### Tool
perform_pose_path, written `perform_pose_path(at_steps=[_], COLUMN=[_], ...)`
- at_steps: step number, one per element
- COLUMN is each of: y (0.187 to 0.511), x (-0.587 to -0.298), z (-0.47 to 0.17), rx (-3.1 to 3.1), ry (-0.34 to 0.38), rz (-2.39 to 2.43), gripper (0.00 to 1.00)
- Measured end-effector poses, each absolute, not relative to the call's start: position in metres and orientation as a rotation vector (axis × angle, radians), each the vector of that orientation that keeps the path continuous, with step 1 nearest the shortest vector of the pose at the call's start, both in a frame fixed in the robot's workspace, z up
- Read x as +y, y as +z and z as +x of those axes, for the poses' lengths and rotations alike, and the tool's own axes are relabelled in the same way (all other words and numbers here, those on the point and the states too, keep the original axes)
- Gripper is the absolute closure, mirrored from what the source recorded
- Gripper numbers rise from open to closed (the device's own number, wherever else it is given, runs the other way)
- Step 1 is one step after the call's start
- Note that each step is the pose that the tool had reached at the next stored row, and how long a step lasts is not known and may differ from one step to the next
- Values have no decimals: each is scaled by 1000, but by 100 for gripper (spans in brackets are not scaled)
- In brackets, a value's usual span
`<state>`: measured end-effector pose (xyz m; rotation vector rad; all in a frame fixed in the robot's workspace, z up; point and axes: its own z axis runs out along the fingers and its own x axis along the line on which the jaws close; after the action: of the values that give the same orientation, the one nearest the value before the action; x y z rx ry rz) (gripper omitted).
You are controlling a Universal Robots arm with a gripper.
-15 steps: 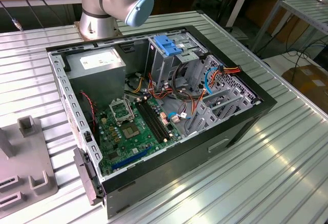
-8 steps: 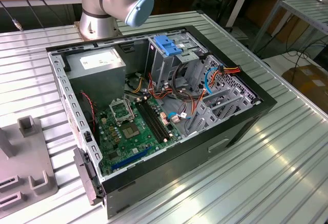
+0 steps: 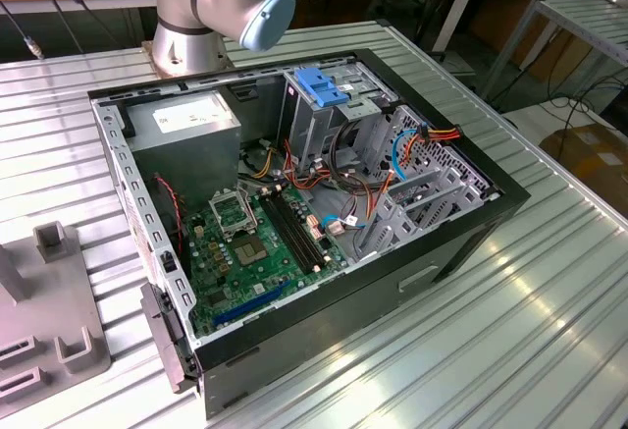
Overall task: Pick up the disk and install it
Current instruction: 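Pick up the disk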
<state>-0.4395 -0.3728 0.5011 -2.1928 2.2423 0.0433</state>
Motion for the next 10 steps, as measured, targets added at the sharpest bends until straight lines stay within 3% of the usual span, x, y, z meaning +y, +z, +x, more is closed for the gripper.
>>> perform_pose_path(at_steps=[10], y=[501], x=[-373], z=[-413], rx=[2242], ry=[43], rz=[-2193], gripper=[63])
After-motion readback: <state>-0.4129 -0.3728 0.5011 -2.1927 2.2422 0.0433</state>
